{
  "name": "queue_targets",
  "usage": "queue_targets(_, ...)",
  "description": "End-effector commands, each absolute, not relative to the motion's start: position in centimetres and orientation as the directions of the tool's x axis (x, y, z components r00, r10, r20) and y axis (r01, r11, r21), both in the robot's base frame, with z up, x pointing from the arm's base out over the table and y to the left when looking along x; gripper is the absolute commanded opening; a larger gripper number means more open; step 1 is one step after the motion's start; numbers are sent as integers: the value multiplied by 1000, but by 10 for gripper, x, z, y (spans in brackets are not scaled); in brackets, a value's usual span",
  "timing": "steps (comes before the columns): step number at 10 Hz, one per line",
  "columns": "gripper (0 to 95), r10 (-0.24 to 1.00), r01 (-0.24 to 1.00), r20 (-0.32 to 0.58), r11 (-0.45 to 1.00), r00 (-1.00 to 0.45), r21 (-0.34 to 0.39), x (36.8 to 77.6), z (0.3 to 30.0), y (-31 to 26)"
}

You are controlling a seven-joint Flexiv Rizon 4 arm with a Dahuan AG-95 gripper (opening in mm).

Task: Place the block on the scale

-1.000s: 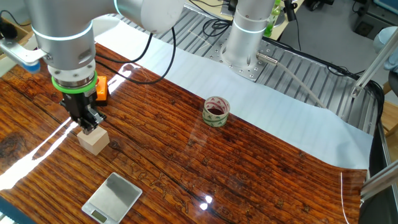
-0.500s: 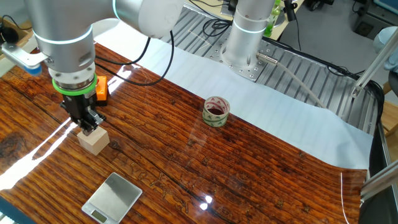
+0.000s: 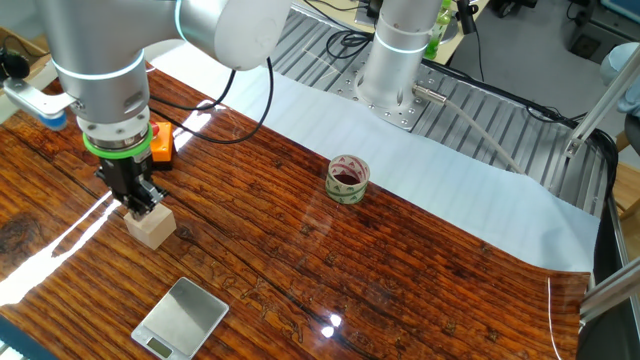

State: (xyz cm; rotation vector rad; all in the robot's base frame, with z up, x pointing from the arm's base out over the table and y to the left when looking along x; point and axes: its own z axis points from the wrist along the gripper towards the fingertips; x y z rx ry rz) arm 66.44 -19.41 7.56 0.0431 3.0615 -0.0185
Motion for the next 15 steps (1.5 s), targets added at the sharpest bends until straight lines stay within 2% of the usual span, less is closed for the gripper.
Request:
queue_targets(1, 0, 32, 33, -79, 999, -996, -12, 664, 76, -194)
queue_targets(9, 0, 48, 50, -82, 998, -996, -29, 663, 74, -194)
queue_targets(10, 190, 49, 51, -81, 998, -995, -28, 663, 74, -194)
queue_targets(13, 190, 59, 60, -79, 998, -995, -21, 663, 74, -194)
queue_targets(14, 0, 64, 66, -78, 998, -995, -21, 663, 74, -194)
queue_targets(15, 0, 70, 72, -77, 997, -995, -17, 663, 74, -194)
